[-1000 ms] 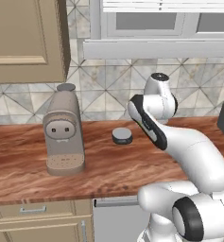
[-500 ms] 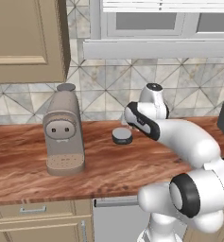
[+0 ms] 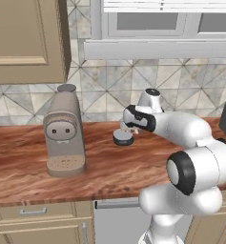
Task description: Take the steak from the fridge and place it on the digital scale on the counter by the fridge. Wait a few seconds for a reading, then move it to the plate on the dining counter.
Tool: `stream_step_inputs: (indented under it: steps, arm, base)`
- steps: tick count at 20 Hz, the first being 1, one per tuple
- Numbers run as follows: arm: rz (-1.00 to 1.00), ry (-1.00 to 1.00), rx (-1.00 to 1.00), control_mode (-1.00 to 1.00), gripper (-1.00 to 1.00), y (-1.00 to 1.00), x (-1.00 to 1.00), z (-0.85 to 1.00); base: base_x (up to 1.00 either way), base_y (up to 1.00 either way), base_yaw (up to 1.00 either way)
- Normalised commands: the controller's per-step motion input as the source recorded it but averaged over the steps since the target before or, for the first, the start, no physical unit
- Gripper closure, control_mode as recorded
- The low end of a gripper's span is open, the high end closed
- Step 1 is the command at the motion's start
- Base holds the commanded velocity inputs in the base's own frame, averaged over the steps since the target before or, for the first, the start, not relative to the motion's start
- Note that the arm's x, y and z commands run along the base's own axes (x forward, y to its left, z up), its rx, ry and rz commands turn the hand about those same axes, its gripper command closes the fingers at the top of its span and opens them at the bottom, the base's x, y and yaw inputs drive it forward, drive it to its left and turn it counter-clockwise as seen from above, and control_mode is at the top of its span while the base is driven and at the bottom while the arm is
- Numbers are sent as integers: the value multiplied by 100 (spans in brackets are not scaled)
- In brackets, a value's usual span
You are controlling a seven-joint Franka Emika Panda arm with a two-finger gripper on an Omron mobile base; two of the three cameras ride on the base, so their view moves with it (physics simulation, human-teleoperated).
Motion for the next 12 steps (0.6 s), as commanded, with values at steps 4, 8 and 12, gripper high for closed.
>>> stream_step_inputs:
  steps: [4,8,12]
  arm:
    - [14,0,-6,-100,100,5,48,-30]
    - [13,0,-5,-100,100,2,36,-30]
    - [14,0,-1,-100,100,0,32,-30]
  base:
    - [0,0,0]
    - [0,0,0]
    - [0,0,0]
